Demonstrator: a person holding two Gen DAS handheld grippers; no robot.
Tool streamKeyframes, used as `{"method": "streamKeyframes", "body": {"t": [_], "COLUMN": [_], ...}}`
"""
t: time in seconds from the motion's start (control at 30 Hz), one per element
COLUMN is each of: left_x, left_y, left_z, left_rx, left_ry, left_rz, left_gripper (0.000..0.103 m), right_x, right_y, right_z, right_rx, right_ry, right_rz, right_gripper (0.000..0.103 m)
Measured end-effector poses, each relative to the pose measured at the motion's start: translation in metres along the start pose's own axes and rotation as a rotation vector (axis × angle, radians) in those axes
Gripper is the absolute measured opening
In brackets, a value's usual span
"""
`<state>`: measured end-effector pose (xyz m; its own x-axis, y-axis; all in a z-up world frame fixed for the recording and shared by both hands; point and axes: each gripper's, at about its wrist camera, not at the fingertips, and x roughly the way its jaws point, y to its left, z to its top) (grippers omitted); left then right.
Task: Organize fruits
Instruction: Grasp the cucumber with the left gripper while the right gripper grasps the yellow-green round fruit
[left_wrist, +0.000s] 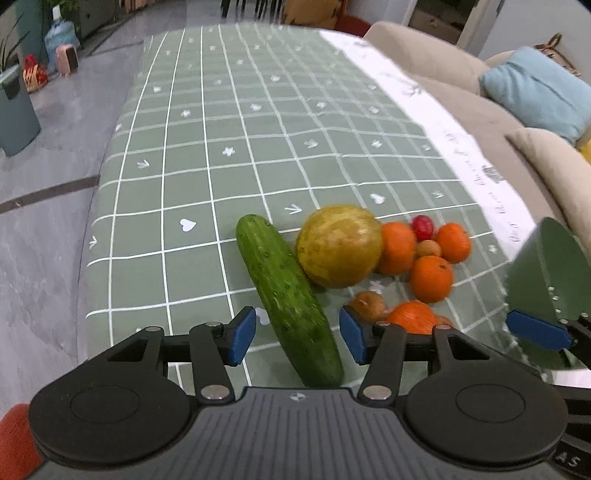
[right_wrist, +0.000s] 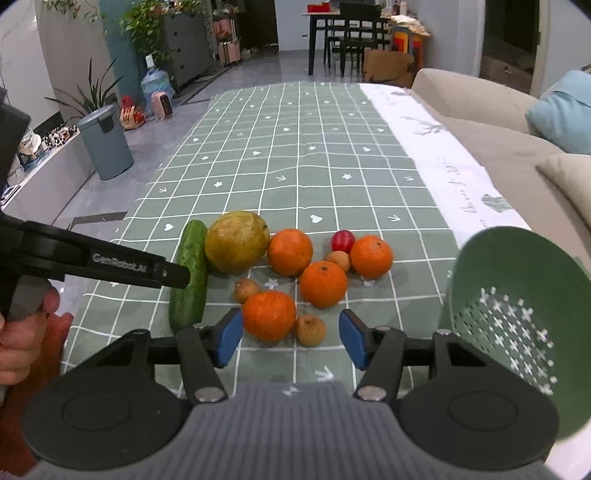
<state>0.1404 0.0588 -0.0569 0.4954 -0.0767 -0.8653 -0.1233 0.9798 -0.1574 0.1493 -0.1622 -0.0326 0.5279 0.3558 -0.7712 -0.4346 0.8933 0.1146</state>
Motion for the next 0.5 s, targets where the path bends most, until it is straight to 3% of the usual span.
{"method": "streamKeyframes", "body": {"t": [0.23,0.5], "left_x": [0.029,0.029], "left_y": [0.004,0.016], "left_z": [0.013,0.019], "left_rx": [0.003,-0.006], "left_ry": [0.049,0.073], "left_rz": [0.015,-0.036], "left_gripper": [0.062,0.056], "right_x": [0.034,0.063], "right_y": [-0.004,0.008], "right_z": [0.016,0.036], "right_rx": [-0.08,-0.268], "right_ry": [0.016,-0.008], "right_rz": [0.052,0.107], "right_gripper": [0.055,0.055]}}
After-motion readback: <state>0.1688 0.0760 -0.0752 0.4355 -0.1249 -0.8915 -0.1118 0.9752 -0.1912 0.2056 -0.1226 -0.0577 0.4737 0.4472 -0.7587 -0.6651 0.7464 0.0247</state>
